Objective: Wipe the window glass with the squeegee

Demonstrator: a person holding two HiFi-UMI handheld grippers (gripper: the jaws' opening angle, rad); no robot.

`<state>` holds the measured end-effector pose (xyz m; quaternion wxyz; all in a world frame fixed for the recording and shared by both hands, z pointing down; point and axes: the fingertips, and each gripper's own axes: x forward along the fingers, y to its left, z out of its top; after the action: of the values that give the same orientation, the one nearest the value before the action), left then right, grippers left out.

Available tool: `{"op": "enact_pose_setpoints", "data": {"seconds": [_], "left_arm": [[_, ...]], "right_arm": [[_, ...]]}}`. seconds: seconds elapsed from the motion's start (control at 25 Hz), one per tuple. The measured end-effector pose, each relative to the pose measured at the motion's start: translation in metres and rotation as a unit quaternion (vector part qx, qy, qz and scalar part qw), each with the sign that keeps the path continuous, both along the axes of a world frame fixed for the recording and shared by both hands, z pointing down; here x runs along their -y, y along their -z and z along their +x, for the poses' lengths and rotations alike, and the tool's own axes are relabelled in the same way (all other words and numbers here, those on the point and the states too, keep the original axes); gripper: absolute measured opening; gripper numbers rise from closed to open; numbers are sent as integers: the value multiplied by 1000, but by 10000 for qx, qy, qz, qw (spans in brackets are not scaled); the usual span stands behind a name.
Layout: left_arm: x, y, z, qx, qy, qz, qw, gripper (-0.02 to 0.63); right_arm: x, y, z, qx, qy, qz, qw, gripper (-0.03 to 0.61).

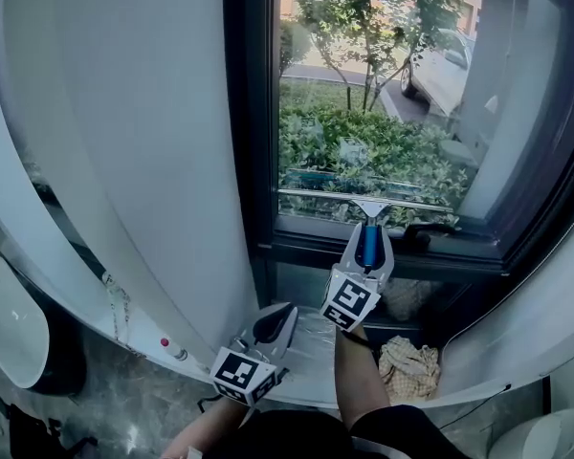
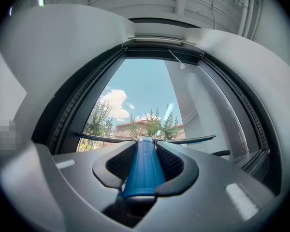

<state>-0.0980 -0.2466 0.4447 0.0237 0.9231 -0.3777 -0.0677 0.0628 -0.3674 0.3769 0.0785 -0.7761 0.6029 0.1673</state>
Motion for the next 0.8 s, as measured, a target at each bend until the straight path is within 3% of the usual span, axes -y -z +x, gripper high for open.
{"op": "enact_pose_setpoints", "data": {"seconds": [0.16,0.44,0.6,0.8], "left_arm": [[4,3,5,-109,-18,29,9999,0],[15,28,43,-255,-386,361,9983,0],[15,36,64,-292,-562,419,9971,0],[24,42,76,-283,-565,539,9965,-1]], "right_arm": [[-16,47,7,-119,117,537,9984,127],[-27,161,57,-279,-88,1606,9866,127],[-30,216,85,-517,-209,1990,9784,127],[-27,273,113,-401,-183,2411,9695,127]]}}
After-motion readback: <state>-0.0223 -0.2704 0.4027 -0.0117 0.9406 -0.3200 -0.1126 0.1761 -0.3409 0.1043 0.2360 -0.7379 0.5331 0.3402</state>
